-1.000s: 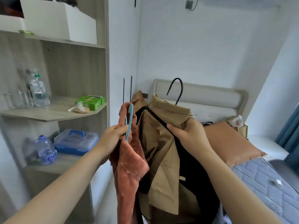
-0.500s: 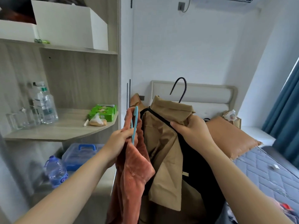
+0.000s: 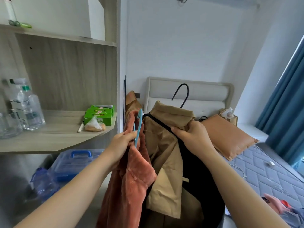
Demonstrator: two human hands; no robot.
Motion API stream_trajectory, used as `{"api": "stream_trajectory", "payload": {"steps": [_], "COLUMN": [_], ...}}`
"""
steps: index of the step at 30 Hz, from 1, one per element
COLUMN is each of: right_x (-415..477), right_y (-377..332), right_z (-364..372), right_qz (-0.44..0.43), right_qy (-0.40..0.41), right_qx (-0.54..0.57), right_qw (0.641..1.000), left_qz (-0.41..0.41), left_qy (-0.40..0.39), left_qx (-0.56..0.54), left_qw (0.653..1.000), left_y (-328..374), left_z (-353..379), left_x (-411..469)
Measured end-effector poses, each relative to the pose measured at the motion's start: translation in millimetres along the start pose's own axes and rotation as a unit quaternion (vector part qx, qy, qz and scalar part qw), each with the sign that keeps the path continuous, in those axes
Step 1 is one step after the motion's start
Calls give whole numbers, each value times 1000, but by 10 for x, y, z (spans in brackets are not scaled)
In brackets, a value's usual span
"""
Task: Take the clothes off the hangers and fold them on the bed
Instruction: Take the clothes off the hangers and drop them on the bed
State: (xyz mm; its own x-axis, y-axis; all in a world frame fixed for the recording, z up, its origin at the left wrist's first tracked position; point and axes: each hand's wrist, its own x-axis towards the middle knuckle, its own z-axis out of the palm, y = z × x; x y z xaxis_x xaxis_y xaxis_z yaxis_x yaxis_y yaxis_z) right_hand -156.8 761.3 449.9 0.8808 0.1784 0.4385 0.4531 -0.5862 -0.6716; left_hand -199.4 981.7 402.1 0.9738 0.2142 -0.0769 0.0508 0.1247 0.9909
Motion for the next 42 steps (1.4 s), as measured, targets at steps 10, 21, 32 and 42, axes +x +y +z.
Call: {"api": "stream_trajectory", "payload": {"steps": [10, 21, 32, 42], "right_x": [1140, 2614, 4017, 5251], "right_y": [543, 1157, 1851, 2574], "right_z": [387, 734, 1184, 1537], "right_qz": [-20, -43, -7, 23], "right_qy": [6, 23, 14, 11], "right_qx": [-2, 1, -43, -29], "right_qw": [1000, 999, 999, 999], "left_qz": [-3, 12, 14, -17], "left_qy": [1, 5, -14, -11], "left_qx": [19, 47, 49, 60], "left_qw": [1000, 999, 999, 998], "left_y": [-46, 7, 58, 83], "left_z": [127, 424, 570, 820], "left_x": [1357, 2970, 4604, 5989]}}
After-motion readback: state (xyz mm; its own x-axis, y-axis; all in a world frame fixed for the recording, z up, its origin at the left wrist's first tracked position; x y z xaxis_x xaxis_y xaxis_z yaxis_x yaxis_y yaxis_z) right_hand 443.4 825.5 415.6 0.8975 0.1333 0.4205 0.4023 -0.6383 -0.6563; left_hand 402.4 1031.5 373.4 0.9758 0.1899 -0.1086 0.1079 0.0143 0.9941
